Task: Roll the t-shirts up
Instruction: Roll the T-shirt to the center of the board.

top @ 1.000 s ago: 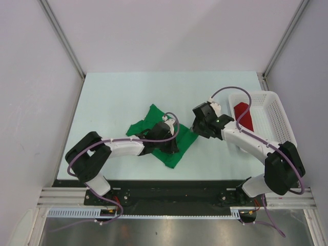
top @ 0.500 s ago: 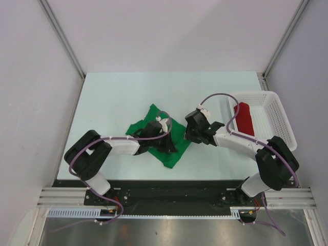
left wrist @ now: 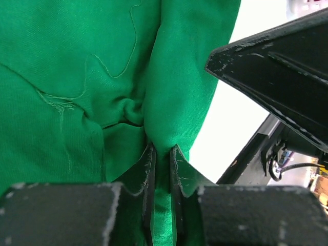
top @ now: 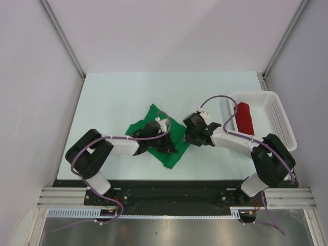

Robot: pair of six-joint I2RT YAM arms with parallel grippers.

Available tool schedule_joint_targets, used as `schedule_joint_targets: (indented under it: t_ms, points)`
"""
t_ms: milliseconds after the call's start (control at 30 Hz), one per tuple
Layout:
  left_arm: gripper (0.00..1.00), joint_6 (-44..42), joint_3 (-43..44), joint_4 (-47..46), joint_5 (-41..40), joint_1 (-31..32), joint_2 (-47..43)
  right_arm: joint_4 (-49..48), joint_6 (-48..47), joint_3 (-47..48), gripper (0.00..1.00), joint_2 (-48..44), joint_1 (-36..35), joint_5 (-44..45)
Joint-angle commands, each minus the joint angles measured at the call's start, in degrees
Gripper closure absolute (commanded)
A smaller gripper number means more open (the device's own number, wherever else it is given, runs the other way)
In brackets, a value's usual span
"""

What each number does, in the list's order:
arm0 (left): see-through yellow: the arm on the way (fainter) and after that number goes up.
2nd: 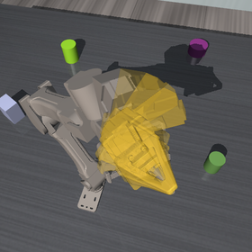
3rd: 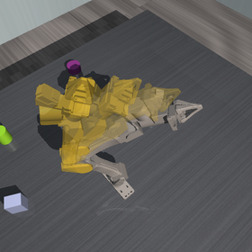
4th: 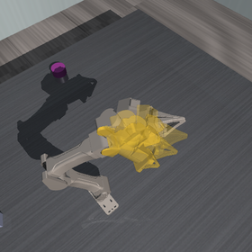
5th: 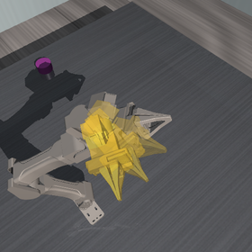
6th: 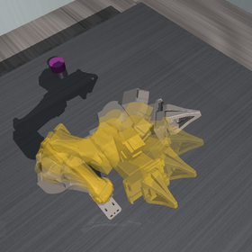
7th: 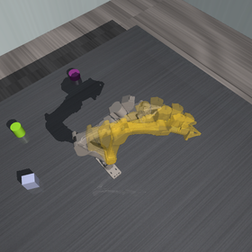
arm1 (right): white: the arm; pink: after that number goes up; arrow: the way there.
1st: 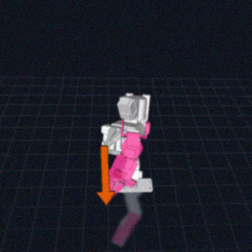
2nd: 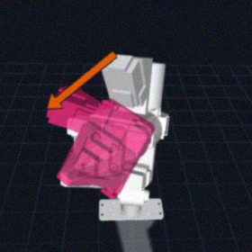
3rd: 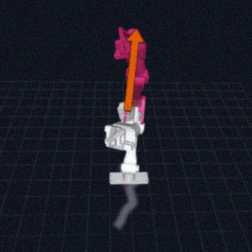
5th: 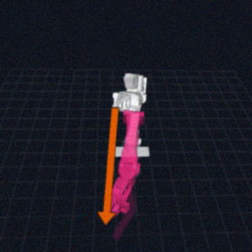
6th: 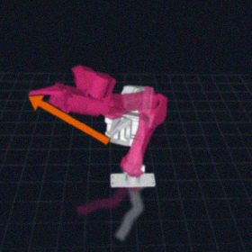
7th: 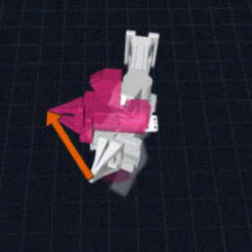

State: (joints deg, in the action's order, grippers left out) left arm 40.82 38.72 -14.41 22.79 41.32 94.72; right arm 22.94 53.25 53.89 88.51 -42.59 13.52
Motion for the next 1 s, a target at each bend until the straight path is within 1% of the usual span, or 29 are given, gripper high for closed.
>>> schedule_joint_targets:
  t_ms: [0, 233, 433, 600, 700, 867, 900, 967]
  points:
    - [0.93, 1.8, -1.71, -2.72, 3.49, -0.28, 1.26, 1.23, 1.5, -0.01, 0.53, 0.96, -0.13, 2.91]
    - [0.97, 3.56, -2.24, -6.49, 6.83, 1.74, 2.4, 3.51, 2.12, 0.08, 0.52, -1.5, 0.66, 5.38]
    - [0.99, 8.66, -3.83, -12.74, 10.43, 4.37, 3.46, 6.85, 2.99, -0.36, 0.52, -3.43, -0.04, 7.05]
    - [0.99, 11.3, -4.18, -15.55, 10.88, 6.93, 4.51, 6.51, 4.57, -4.66, 0.52, -6.94, -0.65, 6.35]
    - [0.99, 11.74, -4.0, -15.82, 11.14, 7.28, 5.39, 6.68, 5.54, -6.16, 0.52, -8.7, -1.62, 6.43]
    - [0.98, 11.56, -3.74, -14.68, 10.0, 7.28, 5.65, 5.63, 6.07, -6.95, 0.55, -9.32, -2.06, 6.0]
    - [0.97, 11.48, -3.48, -14.33, 9.82, 7.28, 5.57, 5.36, 6.25, -6.95, 0.56, -9.23, -2.15, 5.91]
    - [0.91, 10.17, -3.04, -11.96, 8.86, 7.28, 5.48, 4.4, 6.33, -6.95, 0.58, -8.71, -2.24, 5.47]
